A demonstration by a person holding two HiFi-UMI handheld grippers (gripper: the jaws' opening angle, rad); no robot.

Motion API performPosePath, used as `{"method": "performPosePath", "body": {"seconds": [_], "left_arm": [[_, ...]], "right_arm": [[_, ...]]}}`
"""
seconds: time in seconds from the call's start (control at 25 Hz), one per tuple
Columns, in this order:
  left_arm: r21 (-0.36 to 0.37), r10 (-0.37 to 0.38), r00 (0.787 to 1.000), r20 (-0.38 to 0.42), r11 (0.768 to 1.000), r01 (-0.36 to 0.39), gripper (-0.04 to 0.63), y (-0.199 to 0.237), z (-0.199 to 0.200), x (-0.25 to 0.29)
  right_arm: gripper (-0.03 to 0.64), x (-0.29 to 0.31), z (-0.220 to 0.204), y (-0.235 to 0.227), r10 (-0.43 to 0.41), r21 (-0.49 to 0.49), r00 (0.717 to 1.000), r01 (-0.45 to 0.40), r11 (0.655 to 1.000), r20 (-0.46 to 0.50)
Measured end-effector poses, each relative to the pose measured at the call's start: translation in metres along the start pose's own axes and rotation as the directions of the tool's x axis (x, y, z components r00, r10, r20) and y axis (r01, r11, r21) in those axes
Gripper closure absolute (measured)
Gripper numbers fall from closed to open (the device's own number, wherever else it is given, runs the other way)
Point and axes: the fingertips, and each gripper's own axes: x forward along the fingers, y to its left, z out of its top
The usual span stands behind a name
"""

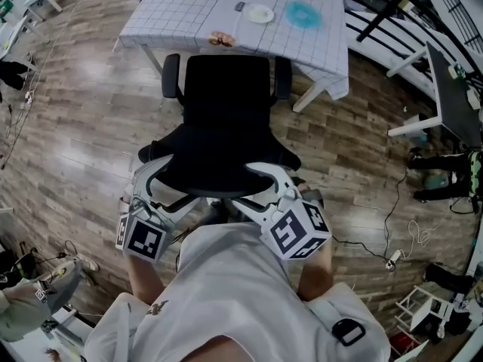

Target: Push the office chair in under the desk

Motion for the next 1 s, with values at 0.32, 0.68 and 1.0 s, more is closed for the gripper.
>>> {"method": "performPosePath", "body": {"seconds": [0.32,0.68,1.0], "left_arm": [[0.017,-0.027,0.999,0.020,0.999,0.027,0.192,0.028,-0.010,-0.001],[0.036,-0.040,0.998,0.041,0.999,0.039,0.189,0.050,-0.016,0.001],[0.039,-0.041,0.998,0.041,0.998,0.040,0.186,0.061,-0.018,0.005]], "right_arm": [[0.322,0.020,0.015,-0.015,-0.026,0.027,1.000,0.026,0.999,-0.001],[0.321,0.034,0.024,-0.028,-0.050,0.043,0.999,0.050,0.998,0.000],[0.321,0.040,0.026,-0.038,-0.051,0.047,0.999,0.051,0.998,-0.009]]}}
